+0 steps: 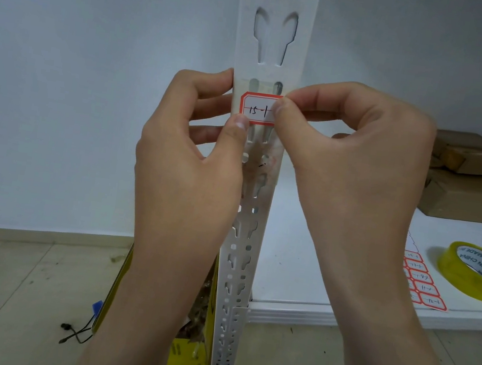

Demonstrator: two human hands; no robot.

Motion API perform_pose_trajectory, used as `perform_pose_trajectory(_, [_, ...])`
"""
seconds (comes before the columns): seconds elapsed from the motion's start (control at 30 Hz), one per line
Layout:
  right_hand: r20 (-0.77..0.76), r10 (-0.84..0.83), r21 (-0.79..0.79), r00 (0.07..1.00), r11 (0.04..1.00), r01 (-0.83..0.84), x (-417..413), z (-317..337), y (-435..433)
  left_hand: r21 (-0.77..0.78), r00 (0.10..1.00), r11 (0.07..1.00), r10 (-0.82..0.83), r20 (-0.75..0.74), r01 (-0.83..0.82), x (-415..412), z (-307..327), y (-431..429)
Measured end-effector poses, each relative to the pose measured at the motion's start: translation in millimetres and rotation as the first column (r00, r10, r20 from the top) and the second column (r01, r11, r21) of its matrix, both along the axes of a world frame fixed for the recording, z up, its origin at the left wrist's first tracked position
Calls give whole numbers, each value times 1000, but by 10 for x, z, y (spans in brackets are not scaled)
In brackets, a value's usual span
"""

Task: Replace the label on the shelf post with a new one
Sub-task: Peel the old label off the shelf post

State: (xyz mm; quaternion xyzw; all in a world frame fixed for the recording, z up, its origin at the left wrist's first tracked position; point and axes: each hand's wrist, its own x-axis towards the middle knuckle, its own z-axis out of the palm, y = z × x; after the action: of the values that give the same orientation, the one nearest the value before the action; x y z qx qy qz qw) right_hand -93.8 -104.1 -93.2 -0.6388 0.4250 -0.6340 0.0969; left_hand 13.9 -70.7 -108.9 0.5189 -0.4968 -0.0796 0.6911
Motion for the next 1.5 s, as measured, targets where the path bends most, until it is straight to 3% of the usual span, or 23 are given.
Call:
perform_pose_trajectory(0.47, [38,34,-13,999,999,-33,-27,9,6,-22,1000,999,-24,5,24,27,-2,0])
perform_pose_trajectory(0.73, [-13,-22,-77,1000,997,21,13,-13,15,-27,1000,999,-26,0,26,29,0,0])
perform_pose_trajectory(1.27, [-87,-26,-5,996,1000,26,18,11,14,5,1000,1000,-13,5,13,18,3,4])
perform_pose_trajectory(1.5, [-1,-41,-83,999,996,41,0,11,-2,4,1000,1000,-20,3,20,20,4,2])
